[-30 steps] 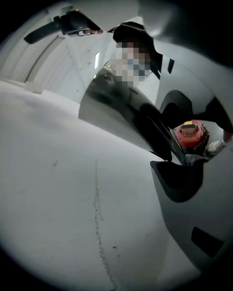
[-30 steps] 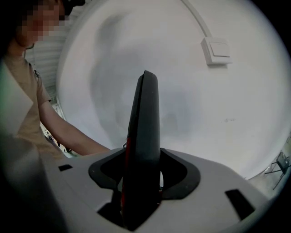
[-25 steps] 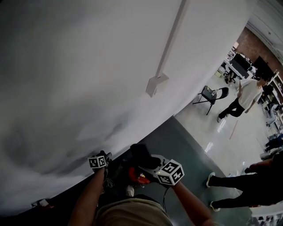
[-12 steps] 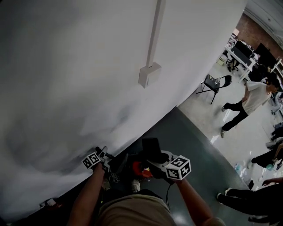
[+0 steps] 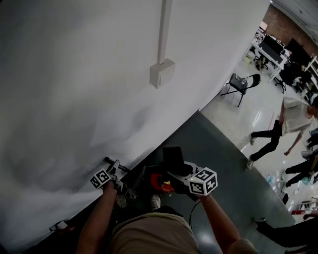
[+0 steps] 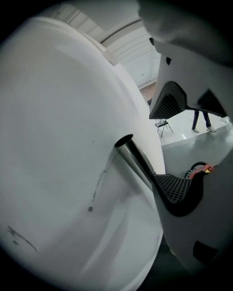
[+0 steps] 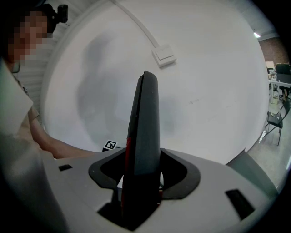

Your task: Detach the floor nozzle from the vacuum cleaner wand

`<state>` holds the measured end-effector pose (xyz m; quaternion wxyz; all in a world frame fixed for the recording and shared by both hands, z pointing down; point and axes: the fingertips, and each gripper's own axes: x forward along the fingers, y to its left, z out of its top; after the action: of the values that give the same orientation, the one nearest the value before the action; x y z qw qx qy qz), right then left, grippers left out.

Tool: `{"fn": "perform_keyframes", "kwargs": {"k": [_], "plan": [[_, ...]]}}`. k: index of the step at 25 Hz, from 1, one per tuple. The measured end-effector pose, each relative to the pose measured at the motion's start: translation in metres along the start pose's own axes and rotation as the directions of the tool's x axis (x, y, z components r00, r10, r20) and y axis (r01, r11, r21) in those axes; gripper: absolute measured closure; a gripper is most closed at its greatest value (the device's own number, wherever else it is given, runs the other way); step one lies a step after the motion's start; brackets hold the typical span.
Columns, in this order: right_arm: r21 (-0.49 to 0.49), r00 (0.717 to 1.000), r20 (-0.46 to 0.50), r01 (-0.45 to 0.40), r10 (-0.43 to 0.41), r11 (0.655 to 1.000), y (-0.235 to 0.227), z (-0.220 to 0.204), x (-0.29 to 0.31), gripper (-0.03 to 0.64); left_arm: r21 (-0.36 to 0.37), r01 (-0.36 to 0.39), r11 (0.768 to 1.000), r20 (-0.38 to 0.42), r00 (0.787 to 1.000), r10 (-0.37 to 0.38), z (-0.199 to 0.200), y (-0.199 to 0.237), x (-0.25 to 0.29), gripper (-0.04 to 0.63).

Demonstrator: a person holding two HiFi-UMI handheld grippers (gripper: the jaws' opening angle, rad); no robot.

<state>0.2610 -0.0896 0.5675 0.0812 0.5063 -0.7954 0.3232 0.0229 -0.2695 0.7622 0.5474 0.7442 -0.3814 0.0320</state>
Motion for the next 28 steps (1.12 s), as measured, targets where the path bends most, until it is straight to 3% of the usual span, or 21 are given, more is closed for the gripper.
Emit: {"fn": "perform_keyframes", "kwargs": {"k": [2, 3, 6, 10, 13, 19, 22, 28], "plan": [[0.003, 1.0, -0.01, -0.004, 0.004, 1.0, 0.0, -0.005, 0.001, 0.391, 0.119, 0.048, 0.992, -0.048, 0.998, -0.042, -0.01, -0.021, -0.007, 0.225], [0.005, 1.0, -0.017, -0.006, 0.006, 1.0, 0.0, -0.008, 0.002, 0.391, 0.198, 0.08, 0.977, -0.082, 0.995, -0.065, -0.017, -0.034, -0.011, 0.227], [0.002, 0.999, -0.039, -0.005, 0.005, 1.0, -0.001, -0.016, 0.006, 0.391, 0.398, 0.175, 0.9, -0.156, 0.98, -0.121, -0.035, -0.072, -0.022, 0.227], [-0.005, 0.999, -0.043, 0.014, -0.015, 1.0, -0.01, -0.018, 0.006, 0.391, 0.528, 0.267, 0.806, -0.226, 0.959, -0.169, -0.057, -0.112, -0.028, 0.228], [0.002, 0.998, -0.048, 0.03, -0.03, 1.0, -0.019, -0.024, 0.008, 0.391, 0.571, 0.3, 0.764, -0.259, 0.949, -0.179, -0.066, -0.129, -0.03, 0.233], [-0.063, 0.993, -0.098, 0.063, -0.069, 0.996, -0.028, -0.025, -0.002, 0.391, 0.595, 0.325, 0.735, -0.26, 0.943, -0.207, -0.069, -0.168, -0.044, 0.243], [-0.029, 0.987, -0.128, 0.093, -0.096, 0.995, -0.029, -0.04, -0.013, 0.391, 0.595, 0.358, 0.72, -0.315, 0.928, -0.202, -0.081, -0.176, -0.049, 0.244], [0.003, 0.972, -0.174, 0.162, -0.159, 0.987, -0.052, -0.071, -0.017, 0.391, 0.544, 0.386, 0.746, -0.387, 0.903, -0.185, -0.112, -0.167, -0.03, 0.244]]}}
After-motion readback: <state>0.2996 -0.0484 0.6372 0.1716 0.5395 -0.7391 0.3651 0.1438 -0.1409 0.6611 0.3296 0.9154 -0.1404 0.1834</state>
